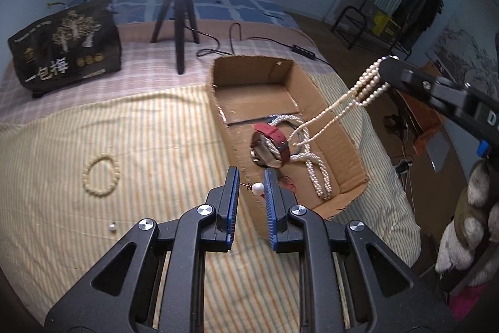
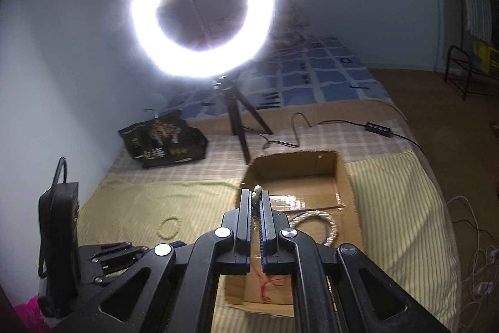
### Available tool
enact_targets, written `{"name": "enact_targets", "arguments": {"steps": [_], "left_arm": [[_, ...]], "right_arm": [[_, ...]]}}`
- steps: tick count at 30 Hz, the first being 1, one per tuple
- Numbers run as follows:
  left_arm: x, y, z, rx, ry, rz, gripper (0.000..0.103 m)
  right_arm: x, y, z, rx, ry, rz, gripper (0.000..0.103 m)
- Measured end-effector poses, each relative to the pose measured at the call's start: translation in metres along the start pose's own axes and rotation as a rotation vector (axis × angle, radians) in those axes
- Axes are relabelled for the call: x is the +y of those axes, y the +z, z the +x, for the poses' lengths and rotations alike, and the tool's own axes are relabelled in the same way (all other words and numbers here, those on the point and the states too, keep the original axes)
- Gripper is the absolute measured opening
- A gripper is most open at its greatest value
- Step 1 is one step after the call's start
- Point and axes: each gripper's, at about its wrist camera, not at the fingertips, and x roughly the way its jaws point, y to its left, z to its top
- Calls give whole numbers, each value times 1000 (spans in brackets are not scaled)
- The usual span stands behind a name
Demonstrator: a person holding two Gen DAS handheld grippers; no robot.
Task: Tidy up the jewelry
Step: 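Carry earring and pearl strand into the box and open both tools, then withdraw both open tools from the box back over the bed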
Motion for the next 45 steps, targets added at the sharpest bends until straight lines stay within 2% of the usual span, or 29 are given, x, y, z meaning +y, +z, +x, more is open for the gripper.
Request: {"name": "enact_targets", "arguments": {"steps": [6,18,22,25,26,27,28,29,35,45], "left_arm": [[-14,-3,15,24,-4,20,15],[-33,-11,36,59,4,69,15],[-36,-12,38,61,10,85,15],[-37,-12,39,66,6,95,18],[-38,-12,39,67,8,99,33],[-38,-13,38,64,12,101,54],[-38,-13,37,56,15,100,61],[-38,-13,36,44,14,102,65],[-35,-13,37,63,29,110,67],[-30,-12,33,47,56,97,67]], "right_arm": [[-18,-2,7,22,-37,26,1],[-29,-13,24,76,-59,31,1],[-31,-14,25,79,-57,36,5],[-32,-15,27,79,-58,51,40],[-32,-15,27,75,-64,57,49],[-33,-15,27,75,-75,62,56],[-34,-15,27,76,-88,71,70],[-35,-16,27,71,-97,78,81],[-41,-14,23,47,-186,100,103],[-41,-14,23,49,-249,89,103]]}}
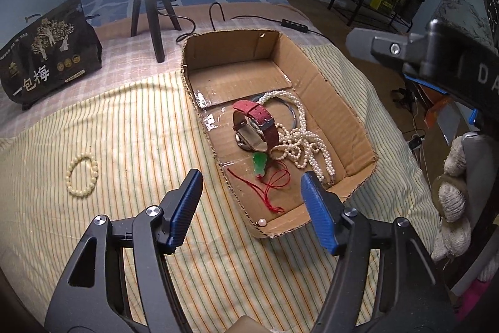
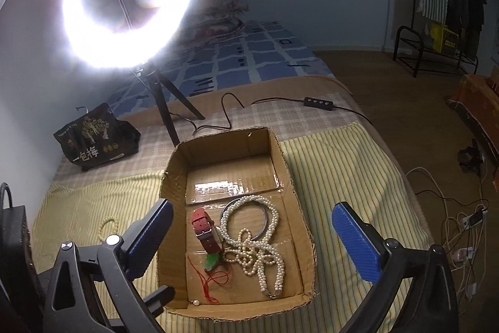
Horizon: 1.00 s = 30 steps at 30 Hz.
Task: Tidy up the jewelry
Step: 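Withdraw both open tools from the box back over the bed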
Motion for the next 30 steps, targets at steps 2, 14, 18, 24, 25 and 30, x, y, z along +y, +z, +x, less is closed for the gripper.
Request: {"name": "enact_targets", "arguments": {"steps": [2,14,18,24,25,30], "left_arm": [[1,0,-1,-4,4,1,67],[11,-3,-12,-27,36,9,67],[18,-3,-17,-39,54,8,67],[26,-6,-26,-62,83,19,67],[29,-6,-27,-65,90,18,67],[53,-7,-36,-71,115,-12,67]], "right_arm": [[0,0,0,0,-4,-2,103],[9,-3,-5,-31,-67,-35,103],[14,-3,-8,-52,-68,-60,103],[22,-2,-11,-59,-51,-75,103],[23,-2,-12,-58,-48,-76,103],[29,-1,-13,-49,-2,-68,102]]}}
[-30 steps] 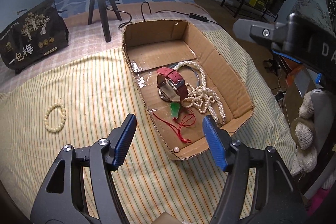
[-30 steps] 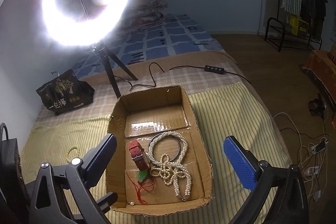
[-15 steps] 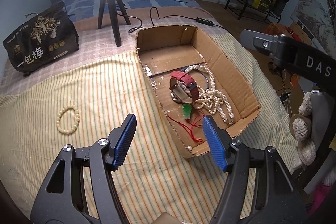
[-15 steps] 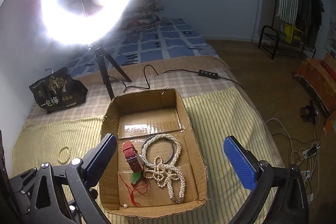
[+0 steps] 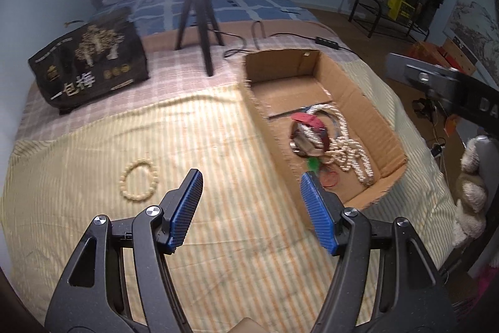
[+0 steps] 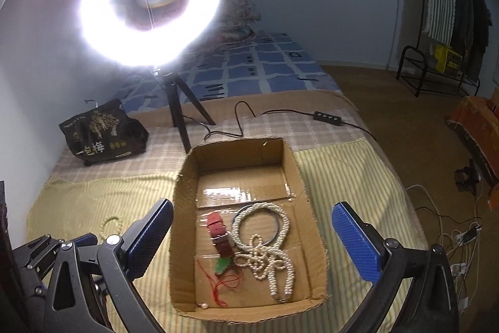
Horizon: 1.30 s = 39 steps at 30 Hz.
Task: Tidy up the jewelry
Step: 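Withdraw both open tools from the box back over the bed, then close left tool on the bead bracelet while right tool grips the second earring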
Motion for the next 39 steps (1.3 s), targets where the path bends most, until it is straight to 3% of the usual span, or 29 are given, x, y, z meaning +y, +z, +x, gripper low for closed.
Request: {"name": "enact_targets", "arguments": {"steps": [9,14,17,21,23,28,32,39], "left_arm": [[82,2,-6,-1,64,-138,67],[130,-2,-1,15,75,-243,67],[148,-5,8,46,74,-283,51],[162,-9,20,83,66,-309,39],[165,-11,24,91,60,-316,39],[166,-13,38,117,39,-313,39],[164,-16,54,155,31,-296,32],[178,-19,77,193,28,-335,32]], "right_arm": [[11,-5,-1,19,81,30,94],[40,-17,6,69,167,-18,83],[68,-30,15,118,233,-71,75],[103,-51,26,173,299,-144,64],[121,-61,32,207,330,-185,55],[163,-88,40,262,379,-295,42],[186,-100,50,293,408,-344,38],[197,-112,78,358,418,-340,35]]}}
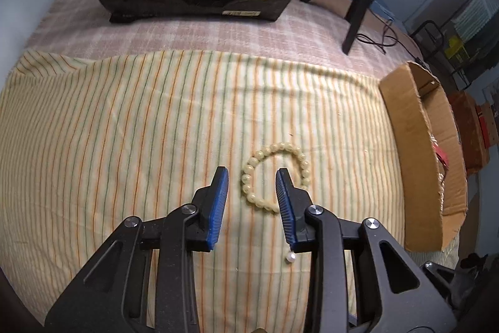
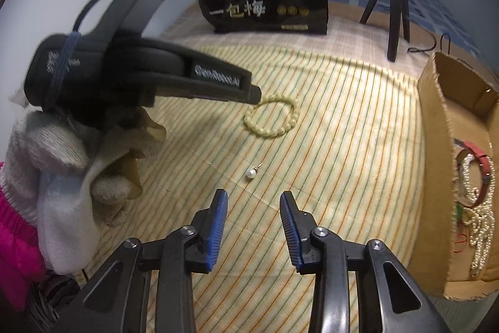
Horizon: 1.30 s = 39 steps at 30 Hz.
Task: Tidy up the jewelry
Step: 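Close left tool on the bead bracelet while right tool grips the second earring, then carry bracelet and earring over the box with both tools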
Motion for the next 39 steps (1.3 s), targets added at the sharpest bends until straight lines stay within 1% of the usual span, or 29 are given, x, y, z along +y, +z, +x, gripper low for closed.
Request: {"name": "enact_targets", "arguments": {"steps": [6,8,12,25,28,30,31,32,35,39], "left_arm": [[8,4,13,20,-7,-19,32],[9,5,15,23,-10,-22,32],[9,7,17,23,-24,-26,32],[5,11,33,36,-21,-14,32],[4,12,35,31,-3,-4,26],[4,12,35,25,12,0,15],[5,13,35,23,16,-2,12],[7,13,35,22,19,-10,7],[10,14,36,21,8,-31,6],[11,13,33,15,14,-33,5]], "right_arm": [[1,3,17,27,13,2,34],[4,5,22,33,14,-6,33],[7,9,30,36,9,-12,31],[10,13,45,47,-19,-3,25],[13,10,48,43,-44,-26,23],[17,8,49,40,-66,-44,21],[19,8,49,40,-77,-52,18],[20,8,50,40,-89,-59,14],[22,5,47,37,-113,-69,6],[16,4,42,33,-89,-43,6]]}}
